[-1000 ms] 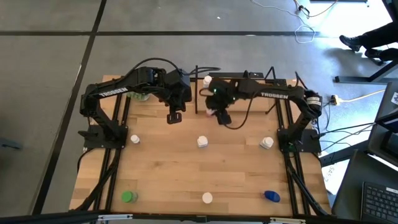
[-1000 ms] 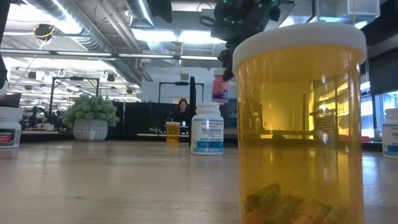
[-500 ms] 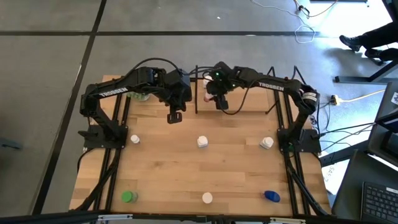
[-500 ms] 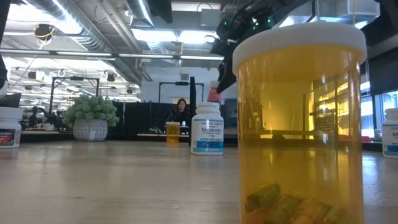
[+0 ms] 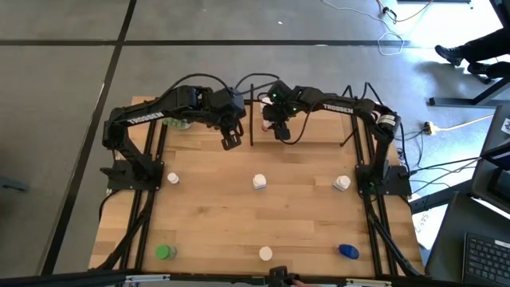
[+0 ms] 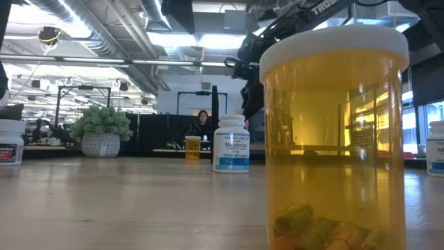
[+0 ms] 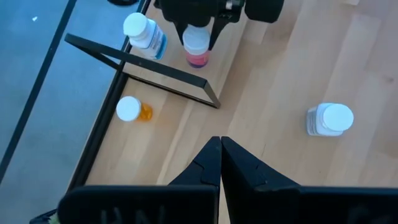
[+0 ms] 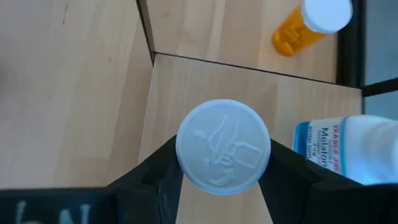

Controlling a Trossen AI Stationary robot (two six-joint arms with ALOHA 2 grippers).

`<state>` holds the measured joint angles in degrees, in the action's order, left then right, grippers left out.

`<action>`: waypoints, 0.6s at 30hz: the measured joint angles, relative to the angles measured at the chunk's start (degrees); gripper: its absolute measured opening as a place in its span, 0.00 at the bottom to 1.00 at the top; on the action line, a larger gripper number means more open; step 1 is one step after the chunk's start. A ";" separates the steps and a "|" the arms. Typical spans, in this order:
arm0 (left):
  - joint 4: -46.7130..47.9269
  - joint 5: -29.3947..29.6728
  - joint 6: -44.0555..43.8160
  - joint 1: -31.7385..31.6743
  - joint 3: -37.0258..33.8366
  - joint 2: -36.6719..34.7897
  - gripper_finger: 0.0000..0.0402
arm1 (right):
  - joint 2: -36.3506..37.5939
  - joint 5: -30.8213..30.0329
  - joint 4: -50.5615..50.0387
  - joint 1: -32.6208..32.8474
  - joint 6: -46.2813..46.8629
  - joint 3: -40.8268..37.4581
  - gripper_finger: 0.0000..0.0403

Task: Pick and place medicine bottles onto shelf by color
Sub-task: Put the pink medicine bottle on the shelf

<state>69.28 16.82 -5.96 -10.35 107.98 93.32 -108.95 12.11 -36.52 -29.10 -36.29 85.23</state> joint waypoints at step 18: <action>0.13 0.02 -1.42 0.04 0.00 0.00 0.00 | -1.14 -4.04 2.46 -0.01 0.23 -0.02 0.51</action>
<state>69.41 16.84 -7.38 -10.31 107.98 93.32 -110.08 8.07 -34.06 -29.10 -36.05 85.21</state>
